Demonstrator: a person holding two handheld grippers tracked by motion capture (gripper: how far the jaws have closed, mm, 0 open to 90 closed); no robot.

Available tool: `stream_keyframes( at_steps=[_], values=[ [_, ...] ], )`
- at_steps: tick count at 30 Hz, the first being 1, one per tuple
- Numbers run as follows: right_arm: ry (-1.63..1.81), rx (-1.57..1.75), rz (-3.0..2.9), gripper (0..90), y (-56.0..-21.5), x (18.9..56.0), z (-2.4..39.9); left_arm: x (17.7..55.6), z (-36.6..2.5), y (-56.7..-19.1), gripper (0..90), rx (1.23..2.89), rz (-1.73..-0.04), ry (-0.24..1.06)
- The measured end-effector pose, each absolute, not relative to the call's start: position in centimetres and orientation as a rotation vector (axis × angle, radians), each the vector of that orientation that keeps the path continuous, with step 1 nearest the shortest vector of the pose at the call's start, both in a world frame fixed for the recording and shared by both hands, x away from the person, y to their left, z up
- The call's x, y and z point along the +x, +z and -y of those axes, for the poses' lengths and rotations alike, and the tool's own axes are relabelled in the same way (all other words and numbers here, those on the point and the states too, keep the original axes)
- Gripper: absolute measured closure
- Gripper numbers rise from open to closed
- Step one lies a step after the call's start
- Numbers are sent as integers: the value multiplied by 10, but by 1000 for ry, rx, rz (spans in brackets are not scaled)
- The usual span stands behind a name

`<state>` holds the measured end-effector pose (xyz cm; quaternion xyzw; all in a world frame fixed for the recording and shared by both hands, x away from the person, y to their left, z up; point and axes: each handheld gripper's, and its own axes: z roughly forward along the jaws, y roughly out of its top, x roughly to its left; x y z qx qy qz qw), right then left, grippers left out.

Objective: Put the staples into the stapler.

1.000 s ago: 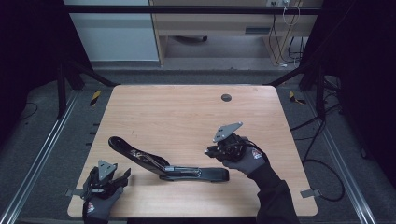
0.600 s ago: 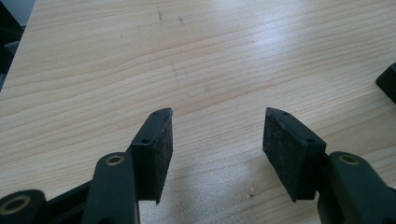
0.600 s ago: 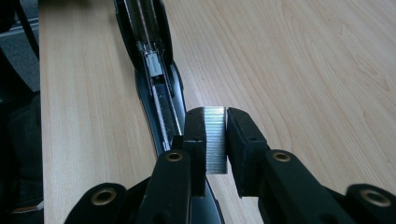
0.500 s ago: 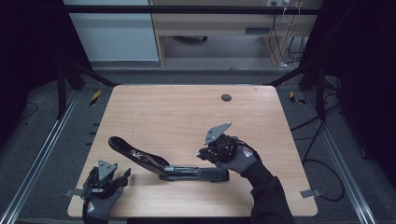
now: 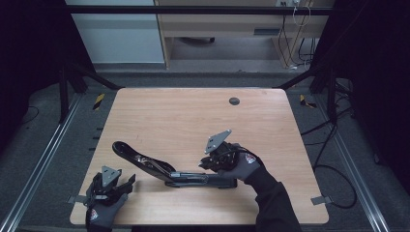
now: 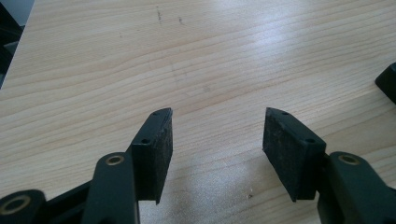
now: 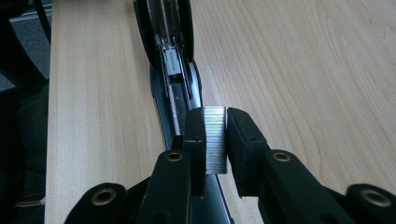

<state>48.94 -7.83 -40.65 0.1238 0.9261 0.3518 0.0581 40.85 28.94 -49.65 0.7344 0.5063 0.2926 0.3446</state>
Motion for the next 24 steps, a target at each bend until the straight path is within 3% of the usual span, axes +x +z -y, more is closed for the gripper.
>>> stream_keyframes(
  at_steps=[24],
  values=[
    [1040,291,-2879,782,-423,490,63,409,-289,-497,420,1911,-1313,756]
  ],
)
